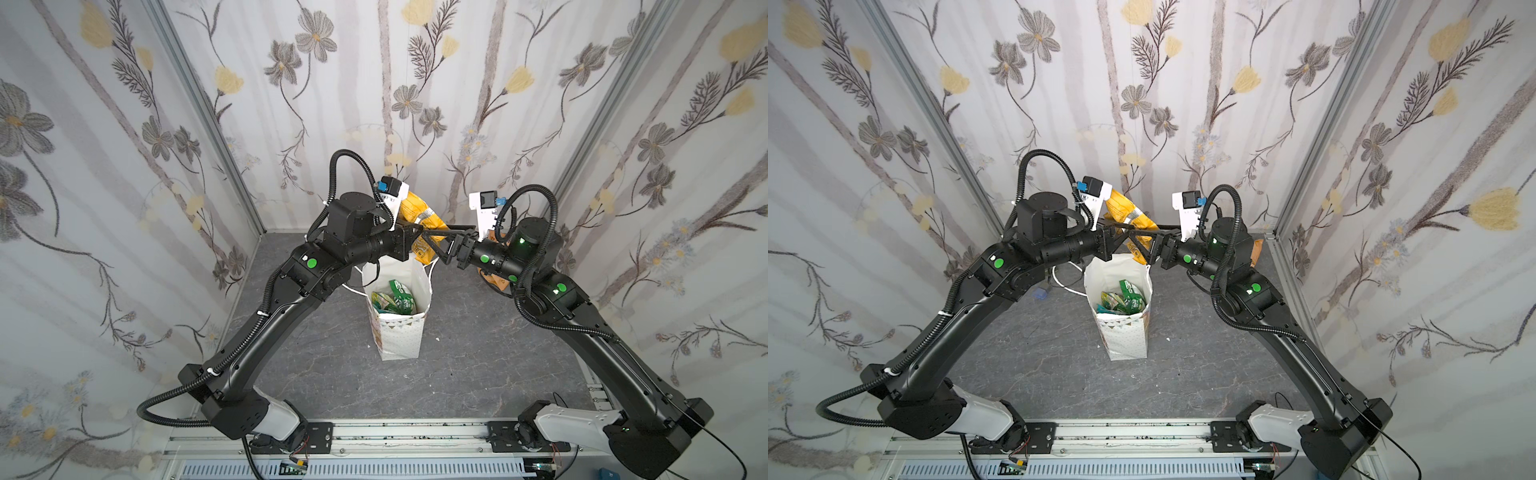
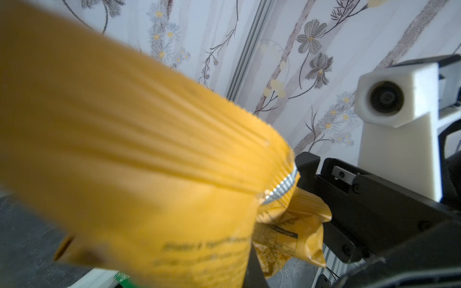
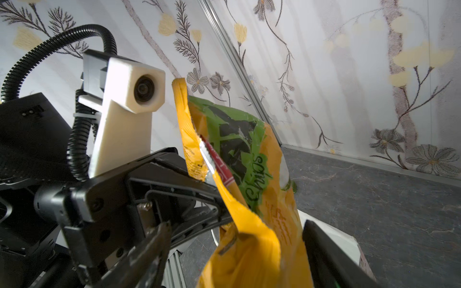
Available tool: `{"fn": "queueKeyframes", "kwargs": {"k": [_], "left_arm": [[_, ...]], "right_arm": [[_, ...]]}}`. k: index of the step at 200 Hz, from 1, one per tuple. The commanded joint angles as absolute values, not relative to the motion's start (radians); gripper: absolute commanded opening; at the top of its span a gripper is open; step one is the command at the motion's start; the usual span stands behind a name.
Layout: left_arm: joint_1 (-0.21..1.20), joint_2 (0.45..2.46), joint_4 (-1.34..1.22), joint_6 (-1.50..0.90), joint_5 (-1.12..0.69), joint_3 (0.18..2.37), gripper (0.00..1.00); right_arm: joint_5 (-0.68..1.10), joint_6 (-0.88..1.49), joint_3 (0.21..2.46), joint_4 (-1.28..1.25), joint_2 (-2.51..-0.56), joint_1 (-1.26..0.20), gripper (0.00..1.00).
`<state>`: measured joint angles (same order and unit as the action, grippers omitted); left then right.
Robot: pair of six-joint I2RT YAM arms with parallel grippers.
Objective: Take the snacks out of the paper bag
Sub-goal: Pick up the snack from the paper bag, then place the snack at the top-right of the table.
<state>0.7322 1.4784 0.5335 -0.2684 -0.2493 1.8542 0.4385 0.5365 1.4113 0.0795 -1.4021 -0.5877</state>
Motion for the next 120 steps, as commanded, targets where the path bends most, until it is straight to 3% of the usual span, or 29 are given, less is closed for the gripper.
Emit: {"fn": "queueKeyframes", "kwargs": {"k": [1, 56, 72, 85, 120], "left_arm": [[0.732, 1.485, 0.512, -0.296, -0.294, 1.867, 0.00], [0.732, 1.491, 0.520, -0.285, -0.272, 1.869, 0.00], [0.732, 1.493, 0.521, -0.279, -0.265, 1.869, 0.04], [0.731, 1.495, 0.523, -0.272, -0.259, 1.869, 0.12], [0.730, 1.493, 0.531, -0.255, -0.240, 1.867, 0.21]], "right_arm": [[0.447, 0.550, 1.431, 0.025, -1.426, -0.593, 0.72], [0.441, 0.552, 1.441, 0.023, -1.437, -0.595, 0.28], [0.428, 0.550, 1.439, 0.025, -1.430, -0.595, 0.25], [0.420, 0.549, 1.439, 0.025, -1.425, -0.594, 0.17], [0.403, 0.551, 1.448, 0.018, -1.413, -0.595, 0.02]]}}
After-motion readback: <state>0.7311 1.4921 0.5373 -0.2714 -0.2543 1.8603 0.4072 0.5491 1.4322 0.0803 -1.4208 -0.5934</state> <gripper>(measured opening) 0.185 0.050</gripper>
